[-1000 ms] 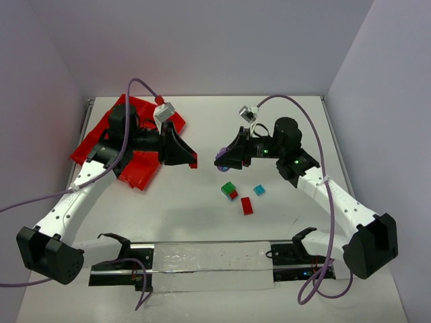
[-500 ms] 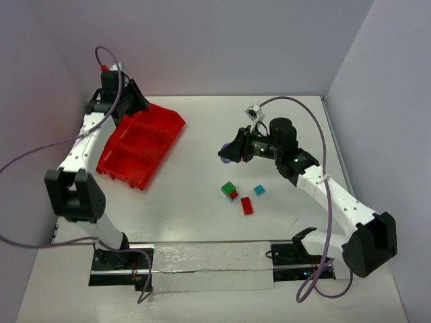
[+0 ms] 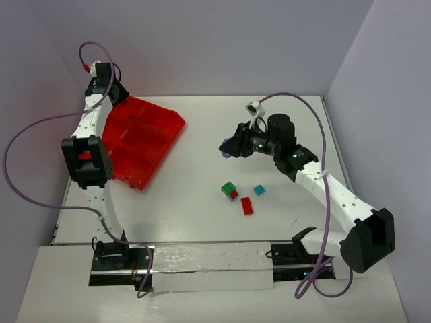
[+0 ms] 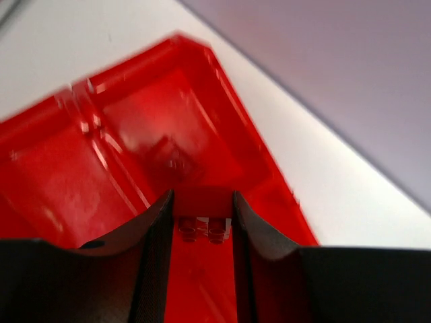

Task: Sort the legos into containers by color

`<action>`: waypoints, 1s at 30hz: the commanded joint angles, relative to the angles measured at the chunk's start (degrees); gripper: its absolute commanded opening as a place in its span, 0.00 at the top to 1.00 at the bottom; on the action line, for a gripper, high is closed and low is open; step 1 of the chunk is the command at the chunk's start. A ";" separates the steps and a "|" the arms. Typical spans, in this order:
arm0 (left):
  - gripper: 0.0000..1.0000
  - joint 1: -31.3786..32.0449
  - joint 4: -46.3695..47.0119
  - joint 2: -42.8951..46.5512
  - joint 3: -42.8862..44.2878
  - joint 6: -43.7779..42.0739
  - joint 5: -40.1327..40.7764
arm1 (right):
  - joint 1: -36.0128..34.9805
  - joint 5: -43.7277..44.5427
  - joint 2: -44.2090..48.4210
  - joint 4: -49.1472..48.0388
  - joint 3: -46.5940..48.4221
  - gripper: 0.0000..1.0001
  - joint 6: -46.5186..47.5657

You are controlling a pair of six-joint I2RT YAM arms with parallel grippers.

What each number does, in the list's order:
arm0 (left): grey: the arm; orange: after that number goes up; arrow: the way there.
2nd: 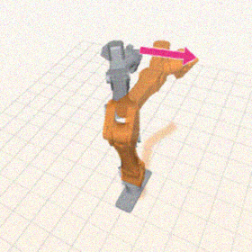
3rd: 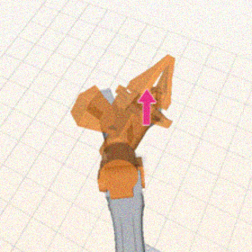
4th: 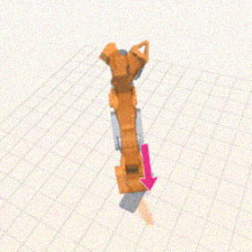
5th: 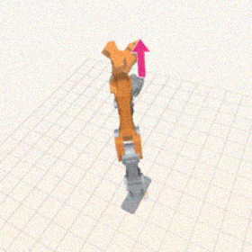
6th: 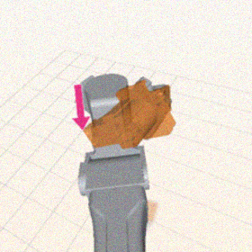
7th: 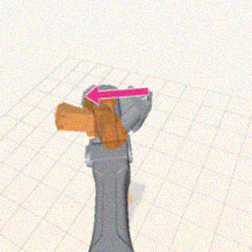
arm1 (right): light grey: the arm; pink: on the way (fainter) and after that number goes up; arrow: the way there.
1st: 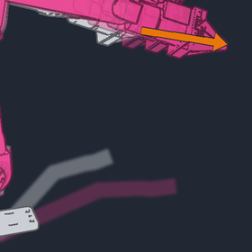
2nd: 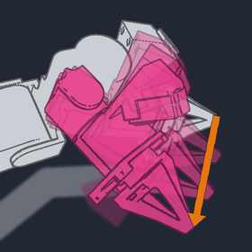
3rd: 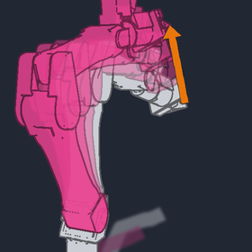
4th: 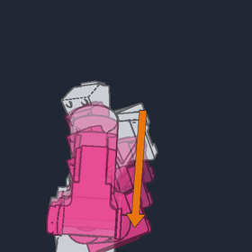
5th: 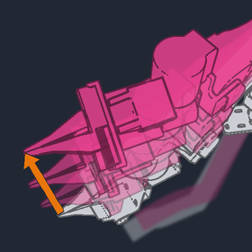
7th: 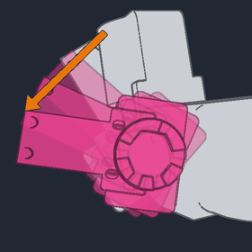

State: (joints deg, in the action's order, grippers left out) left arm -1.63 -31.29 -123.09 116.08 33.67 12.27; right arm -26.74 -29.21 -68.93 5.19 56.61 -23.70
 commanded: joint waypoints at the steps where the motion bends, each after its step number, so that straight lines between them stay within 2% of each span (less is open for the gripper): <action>1: 1.00 -0.56 -2.62 -5.70 9.65 -0.79 0.57 | 0.20 -1.10 -2.08 -2.29 3.24 1.00 0.24; 7: 1.00 -0.98 -0.42 -9.81 10.30 -1.52 0.26 | 0.11 -1.42 -3.21 -2.27 3.80 1.00 0.24; 9: 0.94 -1.07 -0.26 -10.75 10.99 -1.83 -1.16 | 0.11 -1.46 -3.27 -2.44 3.75 1.00 0.03; 11: 0.70 -1.03 0.00 -11.11 10.83 -1.94 -2.32 | 0.11 -1.46 -3.58 -2.42 3.89 1.00 -0.11; 12: 0.65 -1.07 0.11 -11.05 10.65 -1.99 -2.67 | 0.11 -1.44 -3.61 -2.27 3.97 1.00 -0.09; 13: 0.52 -1.03 0.44 -10.81 10.02 -2.12 -3.10 | 0.11 -1.35 -3.69 -2.18 4.04 1.00 0.00; 16: 0.32 -1.00 0.14 -9.82 9.41 -2.55 -3.34 | 0.09 -1.30 -3.86 -1.93 4.13 1.00 -0.03; 18: 0.24 -1.00 -0.20 -8.38 8.86 -3.11 -3.67 | 0.11 -1.56 -3.93 -2.16 4.00 0.99 -0.31; 24: 0.22 0.32 -2.43 0.18 6.07 -3.65 -3.63 | 0.11 -2.47 -3.43 -3.76 2.61 0.99 -2.14; 30: 0.21 5.02 -1.05 18.75 -6.91 -5.03 -13.14 | 0.11 -4.84 -2.97 -4.45 2.14 0.99 -3.53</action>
State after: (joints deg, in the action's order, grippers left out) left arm -0.54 -33.91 -119.84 113.42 30.30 6.67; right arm -26.74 -31.54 -72.49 4.12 57.84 -26.14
